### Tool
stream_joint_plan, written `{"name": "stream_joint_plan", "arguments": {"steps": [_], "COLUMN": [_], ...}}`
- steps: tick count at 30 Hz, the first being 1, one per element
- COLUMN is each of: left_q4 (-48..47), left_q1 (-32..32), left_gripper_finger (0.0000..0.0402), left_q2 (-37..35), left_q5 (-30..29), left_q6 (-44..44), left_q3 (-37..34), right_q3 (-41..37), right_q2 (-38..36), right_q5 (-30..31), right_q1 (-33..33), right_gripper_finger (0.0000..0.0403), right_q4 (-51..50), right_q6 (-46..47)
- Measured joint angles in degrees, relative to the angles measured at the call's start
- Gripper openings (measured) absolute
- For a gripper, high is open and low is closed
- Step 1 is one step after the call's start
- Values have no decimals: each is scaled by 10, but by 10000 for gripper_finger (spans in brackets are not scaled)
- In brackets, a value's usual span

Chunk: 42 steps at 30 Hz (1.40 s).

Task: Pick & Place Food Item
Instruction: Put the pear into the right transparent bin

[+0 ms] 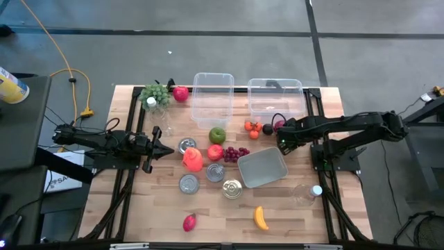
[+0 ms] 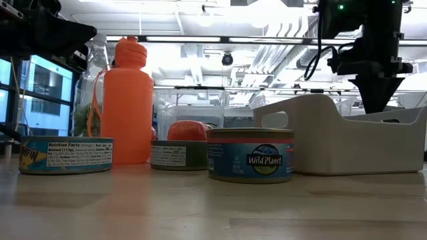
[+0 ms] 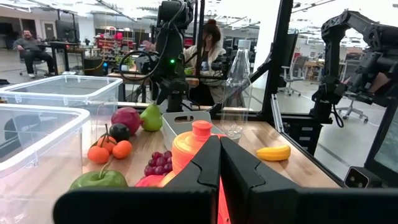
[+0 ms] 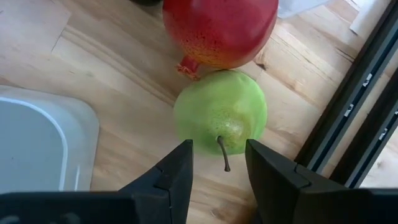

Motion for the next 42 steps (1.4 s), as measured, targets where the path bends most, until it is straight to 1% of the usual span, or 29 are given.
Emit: {"name": "stream_joint_plan", "arguments": {"steps": [13, 23, 29, 35, 42], "left_q4": [0, -2, -7, -11, -12], "left_q1": [0, 0, 0, 0, 0], "left_gripper_finger": [0, 0, 0, 0, 0], "left_q2": [0, 0, 0, 0, 0], "left_q5": [0, 2, 2, 2, -2], "left_q6": [0, 0, 1, 1, 1], "left_q3": [0, 0, 0, 0, 0], "right_q3": [0, 0, 0, 0, 0], "right_q2": [0, 0, 0, 0, 0], "right_q5": [-2, -32, -36, -46, -48], "right_q1": [0, 0, 0, 0, 0], "right_gripper_finger": [132, 81, 51, 9, 3], "right_q4": [0, 0, 0, -1, 0], "right_q6": [0, -9, -17, -34, -40]}}
